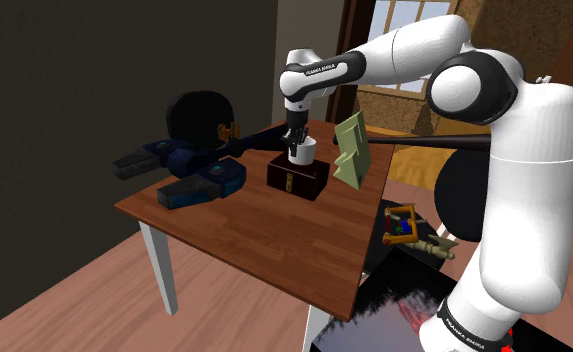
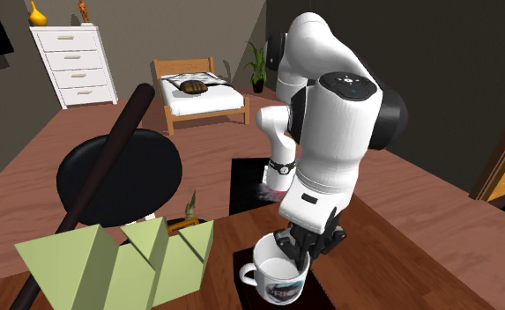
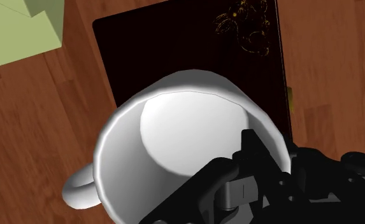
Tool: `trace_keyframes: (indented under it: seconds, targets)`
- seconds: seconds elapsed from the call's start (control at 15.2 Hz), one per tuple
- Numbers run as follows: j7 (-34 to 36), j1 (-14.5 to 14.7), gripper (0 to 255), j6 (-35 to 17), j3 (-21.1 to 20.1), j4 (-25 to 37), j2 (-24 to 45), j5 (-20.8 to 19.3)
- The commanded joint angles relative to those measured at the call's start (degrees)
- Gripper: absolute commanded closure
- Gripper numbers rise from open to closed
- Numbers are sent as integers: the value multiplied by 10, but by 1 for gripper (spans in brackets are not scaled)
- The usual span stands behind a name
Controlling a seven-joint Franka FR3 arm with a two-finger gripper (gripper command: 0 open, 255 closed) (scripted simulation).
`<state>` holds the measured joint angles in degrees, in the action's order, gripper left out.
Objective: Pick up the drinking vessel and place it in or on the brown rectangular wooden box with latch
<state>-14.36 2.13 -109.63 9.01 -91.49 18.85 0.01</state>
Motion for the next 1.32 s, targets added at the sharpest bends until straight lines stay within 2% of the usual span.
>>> trace_keyframes:
  seconds: [0.0, 0.46, 0.53, 0.86, 1.12, 1.25]
  targets:
    - [-1, -1, 255, -9, 0, -6, 2, 0]
    - [-1, -1, 255, -9, 0, -6, 2, 0]
    - [-1, -1, 0, -9, 0, -6, 2, 0]
    - [-1, -1, 0, -9, 0, -6, 2, 0]
    - [0, 0, 0, 61, 0, 55, -6, -1]
    - [0, 0, 0, 61, 0, 55, -6, -1]
